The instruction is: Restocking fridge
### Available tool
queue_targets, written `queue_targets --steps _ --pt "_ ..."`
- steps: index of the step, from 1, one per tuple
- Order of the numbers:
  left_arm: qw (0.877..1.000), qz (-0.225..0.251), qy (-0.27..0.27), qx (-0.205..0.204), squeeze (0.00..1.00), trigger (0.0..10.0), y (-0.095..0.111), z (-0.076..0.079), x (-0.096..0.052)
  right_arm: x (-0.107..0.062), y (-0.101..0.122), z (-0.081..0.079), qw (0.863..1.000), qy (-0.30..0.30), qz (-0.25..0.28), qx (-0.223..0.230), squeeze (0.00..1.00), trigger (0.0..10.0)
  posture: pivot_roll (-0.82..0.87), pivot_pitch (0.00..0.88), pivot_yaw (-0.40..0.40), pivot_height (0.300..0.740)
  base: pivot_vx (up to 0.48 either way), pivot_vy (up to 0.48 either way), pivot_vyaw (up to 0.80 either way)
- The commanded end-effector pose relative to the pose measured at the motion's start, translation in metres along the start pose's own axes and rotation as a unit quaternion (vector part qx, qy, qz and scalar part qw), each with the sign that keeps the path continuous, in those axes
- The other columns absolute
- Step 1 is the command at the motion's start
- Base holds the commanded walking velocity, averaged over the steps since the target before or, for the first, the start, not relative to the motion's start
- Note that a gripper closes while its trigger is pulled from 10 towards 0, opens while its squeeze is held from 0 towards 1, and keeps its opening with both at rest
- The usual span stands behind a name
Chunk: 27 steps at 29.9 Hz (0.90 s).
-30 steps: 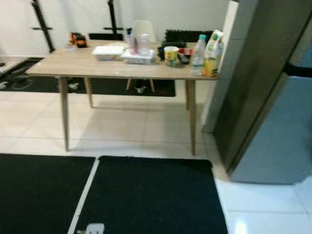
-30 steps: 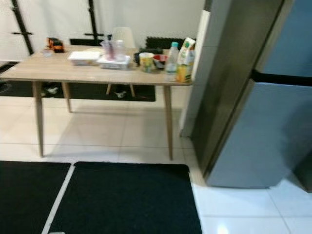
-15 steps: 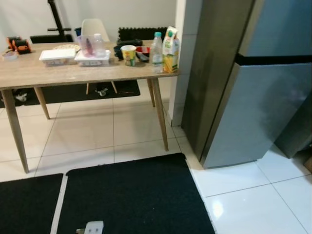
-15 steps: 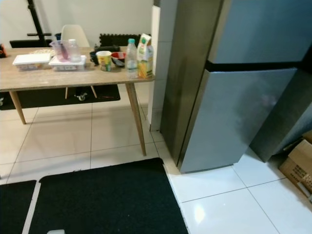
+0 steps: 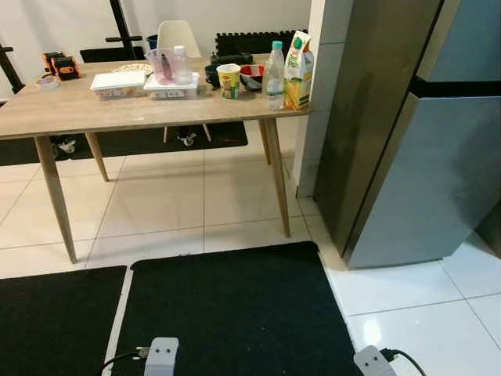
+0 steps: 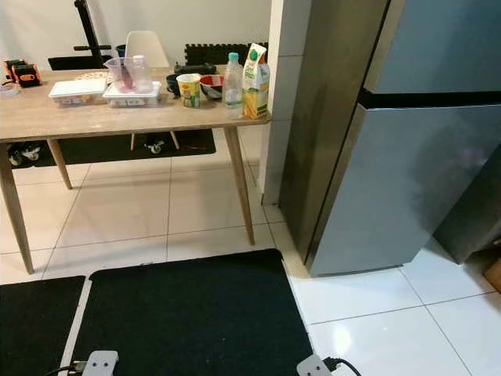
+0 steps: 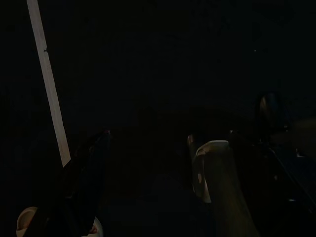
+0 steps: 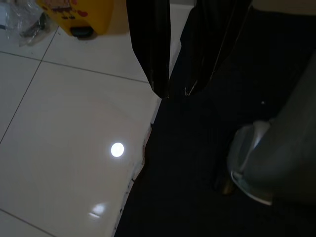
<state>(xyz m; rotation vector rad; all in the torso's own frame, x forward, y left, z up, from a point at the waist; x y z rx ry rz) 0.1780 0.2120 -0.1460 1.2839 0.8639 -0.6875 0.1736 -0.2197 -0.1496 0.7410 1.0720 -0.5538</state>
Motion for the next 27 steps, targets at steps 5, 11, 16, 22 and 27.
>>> queue_targets --steps 5,11,16,22,27 --pt "1.000 -0.018 -0.004 0.001 0.00 10.0 -0.010 0.006 0.000 -0.001 -0.002 0.008 1.000 -0.010 -0.006 -0.009 0.00 10.0 -0.05 0.000 -0.011 0.740 0.000 0.000 0.00" --pt "1.000 -0.015 -0.007 0.006 0.00 10.0 -0.008 0.009 0.001 -0.001 -0.002 0.011 1.000 -0.013 -0.008 -0.010 0.00 10.0 -0.02 0.000 -0.028 0.740 0.000 0.000 0.00" --pt "1.000 -0.022 -0.007 0.011 0.00 10.0 -0.013 0.010 0.000 -0.001 -0.006 0.008 1.000 -0.008 -0.012 -0.010 0.00 10.0 -0.02 0.000 -0.027 0.740 0.000 0.000 0.00" --pt "1.000 -0.029 -0.008 0.007 0.00 10.0 -0.019 0.014 0.000 -0.001 -0.006 0.010 1.000 -0.009 -0.014 -0.010 0.00 10.0 -0.02 0.000 -0.041 0.740 0.000 0.000 0.00" --pt "0.999 -0.031 -0.011 0.007 0.00 10.0 -0.021 0.017 0.000 -0.001 -0.004 0.010 1.000 -0.010 -0.012 -0.016 0.00 10.0 -0.02 0.000 -0.044 0.740 0.000 0.000 0.00"
Point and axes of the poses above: a point about 5 cm out from each wrist's last joint towards the gripper, its own x axis pointing out of the wrist towards the gripper, its own y axis along the axis of the wrist's last joint, z = x × y, the point moved 6 cm from there along x, pointing out of the wrist towards the gripper, and after that the axes turned 10 degrees about -x, right-handed, at the moved point
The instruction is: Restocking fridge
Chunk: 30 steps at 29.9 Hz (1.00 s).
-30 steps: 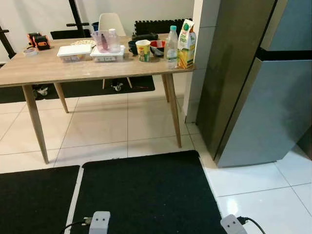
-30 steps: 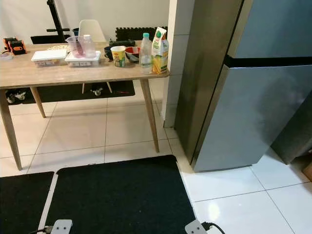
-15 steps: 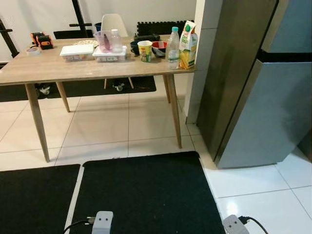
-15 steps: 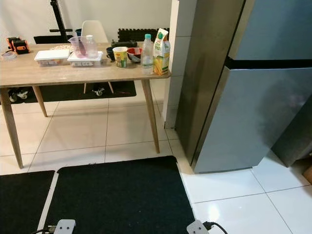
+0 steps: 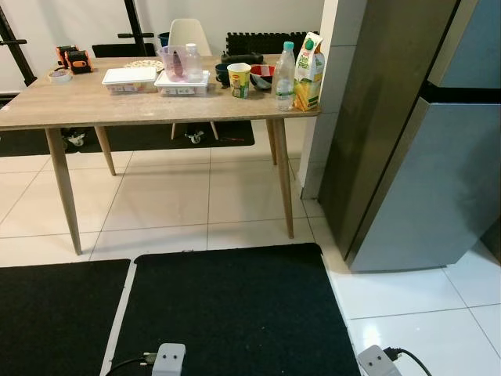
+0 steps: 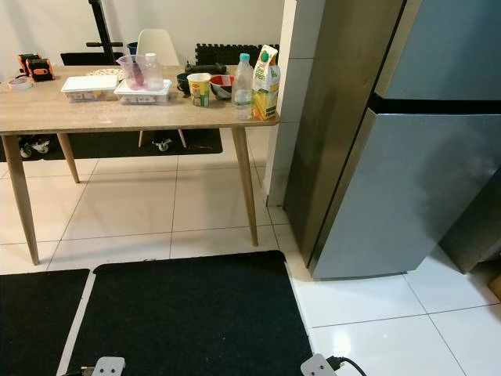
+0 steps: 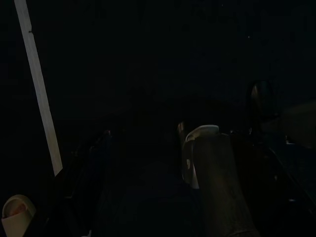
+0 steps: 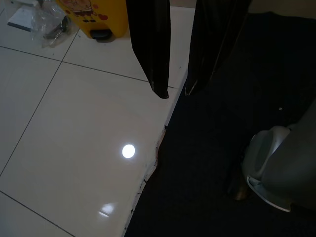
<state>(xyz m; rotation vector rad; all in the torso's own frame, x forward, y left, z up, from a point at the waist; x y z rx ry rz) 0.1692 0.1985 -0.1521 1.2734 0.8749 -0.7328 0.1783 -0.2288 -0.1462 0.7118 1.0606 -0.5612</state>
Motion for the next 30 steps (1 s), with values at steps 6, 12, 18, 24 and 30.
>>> queue_targets --steps 6,12,18,24,30 --pt "1.000 -0.015 -0.006 0.006 0.00 10.0 -0.009 0.006 0.000 0.000 -0.002 -0.002 1.000 0.002 -0.005 -0.009 0.00 10.0 -0.03 0.000 -0.040 0.740 0.000 0.000 0.00" --pt "1.000 -0.021 -0.013 0.019 0.00 10.0 -0.010 0.010 0.000 0.000 -0.003 -0.004 1.000 0.006 -0.007 -0.009 0.00 10.0 -0.03 0.000 -0.040 0.740 0.000 0.000 0.00" --pt "0.999 -0.021 -0.019 0.028 0.00 10.0 -0.007 0.016 0.002 0.000 -0.004 -0.006 1.000 0.007 -0.008 -0.008 0.00 10.0 -0.04 0.000 -0.038 0.740 0.137 0.000 0.00" --pt "0.999 -0.022 -0.023 0.034 0.00 10.0 -0.007 0.019 0.002 0.000 -0.005 -0.005 1.000 0.006 -0.006 -0.005 0.00 10.0 -0.04 0.000 -0.044 0.740 0.282 0.000 0.00" --pt "0.999 -0.025 -0.024 0.032 0.00 10.0 -0.010 0.019 0.002 0.000 -0.004 -0.004 1.000 0.007 -0.001 0.001 0.00 10.0 -0.04 0.000 -0.036 0.740 0.284 0.000 0.00"
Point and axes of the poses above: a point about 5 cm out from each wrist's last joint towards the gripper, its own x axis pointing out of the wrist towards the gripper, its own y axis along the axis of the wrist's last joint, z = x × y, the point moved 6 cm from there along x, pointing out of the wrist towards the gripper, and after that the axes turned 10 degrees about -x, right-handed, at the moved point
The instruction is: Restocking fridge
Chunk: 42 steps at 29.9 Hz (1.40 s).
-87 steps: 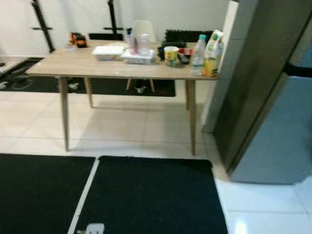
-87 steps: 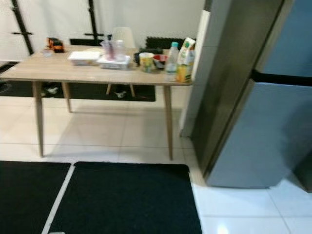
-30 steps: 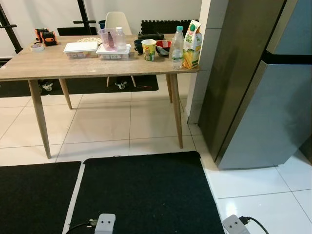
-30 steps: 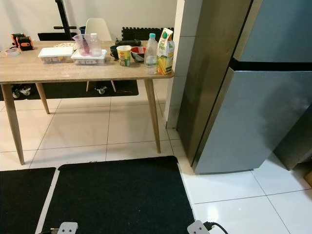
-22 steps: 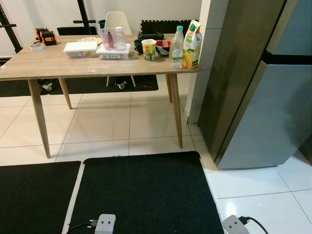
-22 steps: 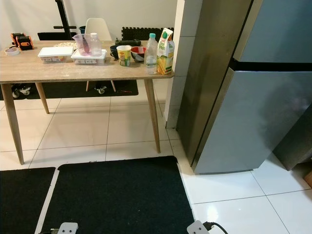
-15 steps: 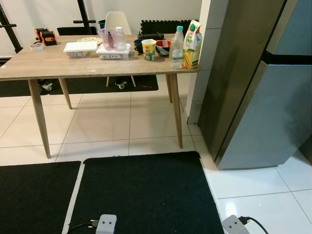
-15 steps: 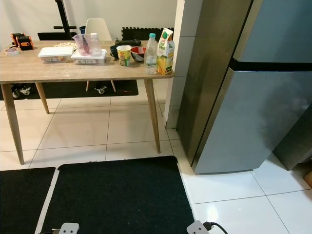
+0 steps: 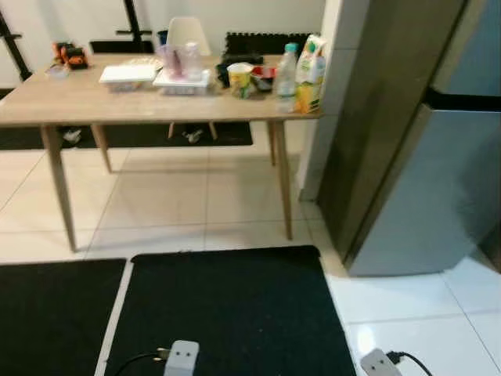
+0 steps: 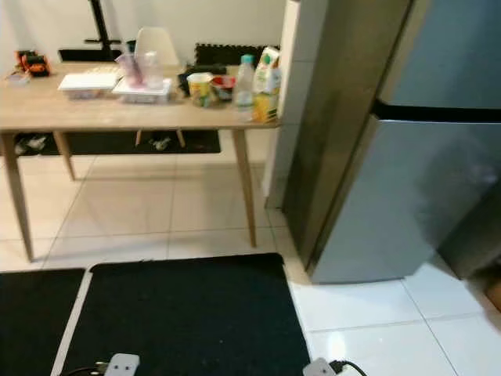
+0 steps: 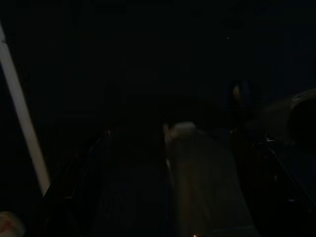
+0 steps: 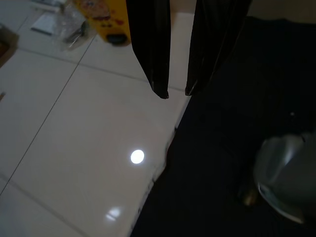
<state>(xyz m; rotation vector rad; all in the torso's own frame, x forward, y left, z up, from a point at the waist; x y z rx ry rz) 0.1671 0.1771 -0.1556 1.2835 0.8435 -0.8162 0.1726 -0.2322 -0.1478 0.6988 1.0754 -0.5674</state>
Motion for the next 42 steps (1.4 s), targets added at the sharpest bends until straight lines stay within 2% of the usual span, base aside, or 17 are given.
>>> queue_targets --steps 1,13,24,31,42 --pt "1.000 -0.009 0.001 0.004 0.00 10.0 -0.0041 -0.0017 -0.0005 0.0002 0.0036 -0.0026 1.000 0.005 0.010 0.010 0.00 10.0 -0.03 0.000 -0.033 0.740 0.285 0.000 0.00" --pt "1.000 -0.014 0.004 0.005 0.00 10.0 -0.0082 -0.0063 -0.0019 0.0005 0.0088 -0.0043 0.999 0.010 0.020 0.024 0.00 10.0 -0.04 0.000 -0.019 0.740 0.290 0.000 0.00" --pt "1.000 -0.008 -0.003 0.007 0.00 10.0 -0.0033 -0.0028 -0.0008 0.0005 0.0040 -0.0055 0.999 0.010 0.009 0.029 0.00 10.0 -0.04 0.000 -0.014 0.740 0.292 0.000 0.00" --pt "1.000 -0.009 -0.002 0.003 0.00 10.0 -0.0043 -0.0031 -0.0010 0.0005 0.0036 -0.0051 0.999 0.007 0.008 0.034 0.00 10.0 -0.03 0.000 -0.015 0.740 0.294 0.000 -0.80" --pt "1.000 -0.009 -0.004 0.001 0.00 10.0 -0.0054 -0.0024 -0.0011 0.0003 0.0034 -0.0043 1.000 0.005 0.011 0.028 0.00 10.0 -0.03 0.000 -0.020 0.740 0.292 0.000 0.00"
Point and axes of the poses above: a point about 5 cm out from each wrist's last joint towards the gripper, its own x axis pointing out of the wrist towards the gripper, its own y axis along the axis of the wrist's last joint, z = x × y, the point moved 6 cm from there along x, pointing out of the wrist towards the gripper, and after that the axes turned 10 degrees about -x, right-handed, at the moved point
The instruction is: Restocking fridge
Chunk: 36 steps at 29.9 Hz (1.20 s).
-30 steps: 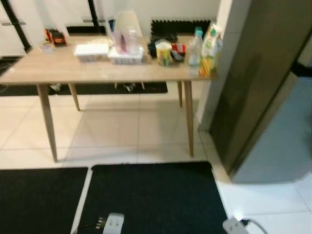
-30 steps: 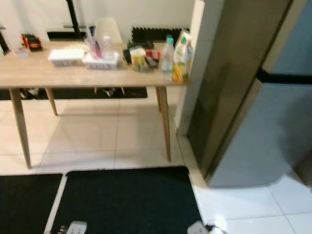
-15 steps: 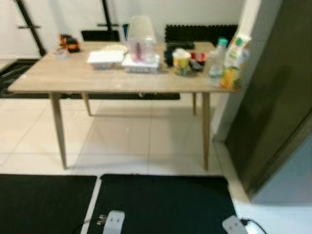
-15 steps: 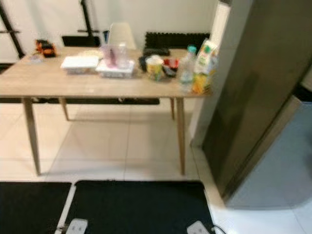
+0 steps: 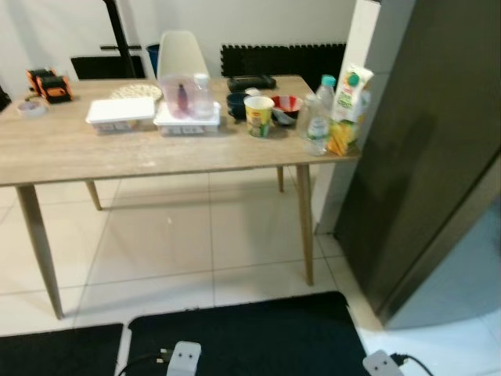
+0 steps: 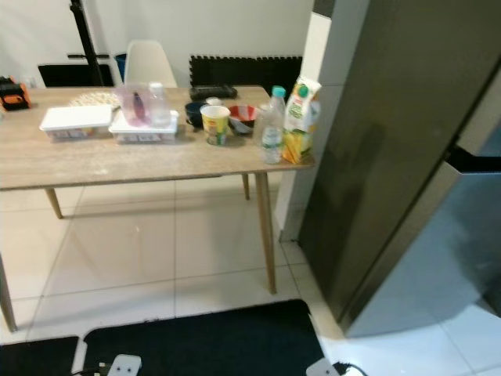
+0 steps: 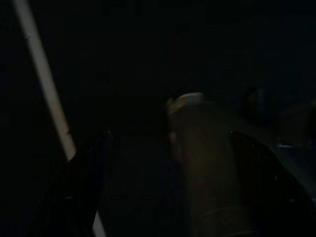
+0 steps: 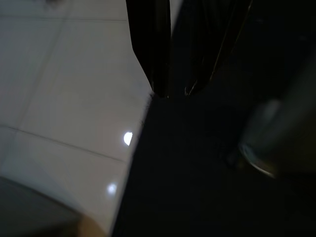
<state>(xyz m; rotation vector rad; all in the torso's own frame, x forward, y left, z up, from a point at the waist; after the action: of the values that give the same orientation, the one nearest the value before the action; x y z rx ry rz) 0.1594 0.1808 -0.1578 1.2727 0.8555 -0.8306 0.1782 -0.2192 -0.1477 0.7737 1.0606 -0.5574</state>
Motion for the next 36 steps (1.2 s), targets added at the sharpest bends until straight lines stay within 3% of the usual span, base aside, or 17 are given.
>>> queue_targets --steps 1,15,23,27,36 --pt "1.000 0.001 -0.002 0.003 0.00 10.0 0.0024 0.0021 0.0007 -0.0012 -0.0089 0.0030 1.000 -0.004 -0.010 0.000 0.00 10.0 -0.03 0.000 -0.020 0.740 0.292 0.000 0.00" --pt "1.000 0.006 -0.004 0.002 0.00 10.0 0.0067 0.0035 0.0013 -0.0011 -0.0078 0.0040 1.000 -0.006 -0.008 0.002 0.00 10.0 -0.04 0.000 -0.019 0.740 0.285 0.000 0.00" --pt "1.000 0.009 -0.006 -0.019 0.00 10.0 0.0081 0.0051 0.0016 -0.0012 -0.0073 0.0040 1.000 -0.003 -0.006 0.003 0.00 10.0 -0.04 0.000 -0.024 0.740 0.000 0.000 0.00" --pt "1.000 0.002 -0.015 -0.002 0.00 10.0 0.0056 0.0077 0.0016 -0.0011 -0.0062 0.0038 1.000 -0.002 -0.005 0.004 0.00 10.0 -0.04 0.000 -0.025 0.740 0.000 -0.469 0.00" --pt "1.000 0.004 -0.008 -0.008 0.00 10.0 0.0061 0.0054 0.0015 -0.0005 -0.0016 0.0028 1.000 0.000 0.000 0.006 0.00 10.0 -0.04 0.000 -0.022 0.740 0.000 -0.467 0.00"
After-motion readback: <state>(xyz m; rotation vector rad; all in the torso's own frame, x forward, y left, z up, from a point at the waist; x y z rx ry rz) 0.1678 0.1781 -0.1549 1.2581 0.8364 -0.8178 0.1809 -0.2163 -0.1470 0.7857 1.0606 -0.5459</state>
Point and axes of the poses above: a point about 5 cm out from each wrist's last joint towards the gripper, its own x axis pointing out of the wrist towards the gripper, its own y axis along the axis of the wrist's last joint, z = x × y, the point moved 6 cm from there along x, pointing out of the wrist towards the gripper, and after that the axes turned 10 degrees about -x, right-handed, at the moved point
